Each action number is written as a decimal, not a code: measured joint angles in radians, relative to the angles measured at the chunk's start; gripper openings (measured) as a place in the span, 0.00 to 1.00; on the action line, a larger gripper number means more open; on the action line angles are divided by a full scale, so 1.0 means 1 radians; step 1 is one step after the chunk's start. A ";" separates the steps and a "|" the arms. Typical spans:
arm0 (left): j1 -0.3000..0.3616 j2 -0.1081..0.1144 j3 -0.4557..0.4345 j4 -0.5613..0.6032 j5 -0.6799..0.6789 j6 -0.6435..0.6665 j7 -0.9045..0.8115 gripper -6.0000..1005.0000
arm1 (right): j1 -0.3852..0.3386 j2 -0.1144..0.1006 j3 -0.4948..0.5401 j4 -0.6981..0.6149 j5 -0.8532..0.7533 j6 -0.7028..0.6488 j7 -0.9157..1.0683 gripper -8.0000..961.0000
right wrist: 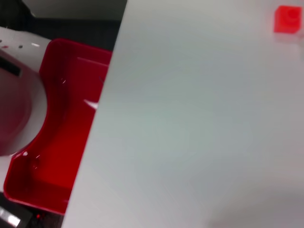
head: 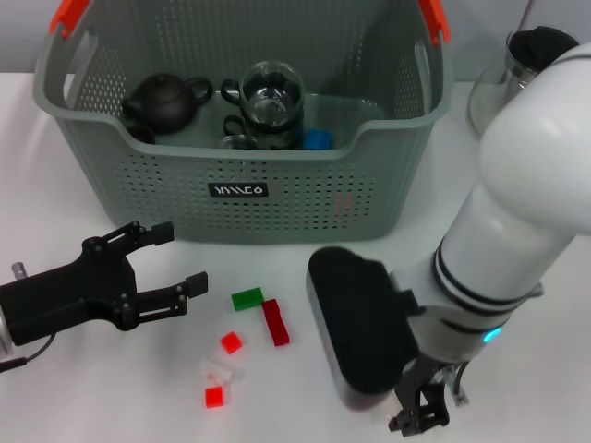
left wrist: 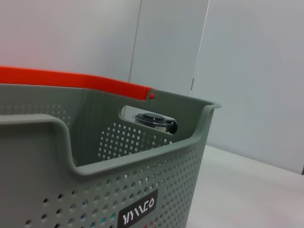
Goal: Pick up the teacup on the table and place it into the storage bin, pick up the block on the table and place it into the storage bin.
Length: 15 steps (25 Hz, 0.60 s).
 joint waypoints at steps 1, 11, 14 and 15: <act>0.000 0.000 0.000 0.000 0.000 0.000 0.000 0.90 | 0.002 -0.002 0.037 -0.016 0.000 -0.028 -0.001 0.46; 0.004 0.002 -0.012 0.003 0.000 0.007 0.002 0.90 | 0.067 -0.005 0.423 -0.137 0.036 -0.288 -0.057 0.48; 0.004 0.002 -0.013 0.004 0.000 0.009 0.003 0.90 | 0.099 -0.006 0.551 -0.198 0.047 -0.359 -0.067 0.49; 0.004 0.002 -0.013 0.004 0.000 0.009 0.003 0.90 | 0.110 -0.006 0.595 -0.216 0.048 -0.385 -0.069 0.49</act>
